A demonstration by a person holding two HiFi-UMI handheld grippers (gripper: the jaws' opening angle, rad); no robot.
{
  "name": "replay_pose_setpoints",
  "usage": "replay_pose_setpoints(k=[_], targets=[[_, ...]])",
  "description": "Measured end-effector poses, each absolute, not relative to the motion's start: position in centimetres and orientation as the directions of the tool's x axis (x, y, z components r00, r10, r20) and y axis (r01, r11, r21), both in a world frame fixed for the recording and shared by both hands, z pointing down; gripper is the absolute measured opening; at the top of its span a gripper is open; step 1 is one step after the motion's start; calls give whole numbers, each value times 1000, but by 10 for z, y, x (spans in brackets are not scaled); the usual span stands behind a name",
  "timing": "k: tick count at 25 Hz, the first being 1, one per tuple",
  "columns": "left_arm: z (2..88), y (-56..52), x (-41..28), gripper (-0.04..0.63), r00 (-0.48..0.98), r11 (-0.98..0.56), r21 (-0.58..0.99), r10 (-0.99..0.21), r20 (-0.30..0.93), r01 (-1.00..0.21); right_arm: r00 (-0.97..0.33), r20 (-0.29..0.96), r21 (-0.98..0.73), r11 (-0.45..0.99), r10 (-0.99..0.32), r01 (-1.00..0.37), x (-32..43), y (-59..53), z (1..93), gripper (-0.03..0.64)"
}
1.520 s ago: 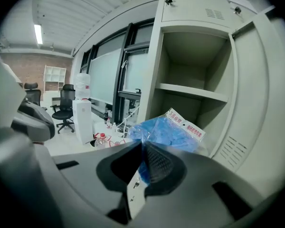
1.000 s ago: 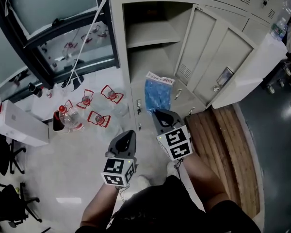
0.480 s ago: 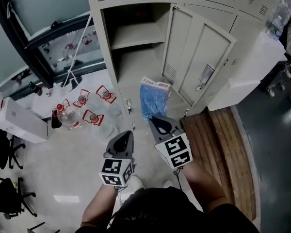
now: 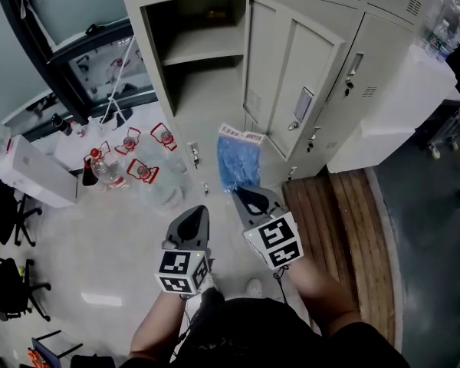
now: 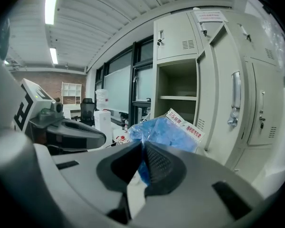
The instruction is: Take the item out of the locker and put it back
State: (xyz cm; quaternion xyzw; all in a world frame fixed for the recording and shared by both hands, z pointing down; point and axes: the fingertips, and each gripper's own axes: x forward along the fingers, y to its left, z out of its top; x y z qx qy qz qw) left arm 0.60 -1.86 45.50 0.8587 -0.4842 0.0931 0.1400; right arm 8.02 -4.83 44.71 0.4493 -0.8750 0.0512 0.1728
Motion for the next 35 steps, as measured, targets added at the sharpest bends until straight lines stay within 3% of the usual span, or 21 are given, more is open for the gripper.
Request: replay_pose_setpoints(k=[17, 35], targets=[[474, 51, 44, 5, 462, -432, 166, -838, 289, -887, -589, 356, 50, 644, -726, -763, 112, 16, 463, 21], [469, 44, 35, 5, 461, -433, 158, -840, 285, -887, -597, 351, 35, 647, -721, -761, 102, 12, 461, 21]])
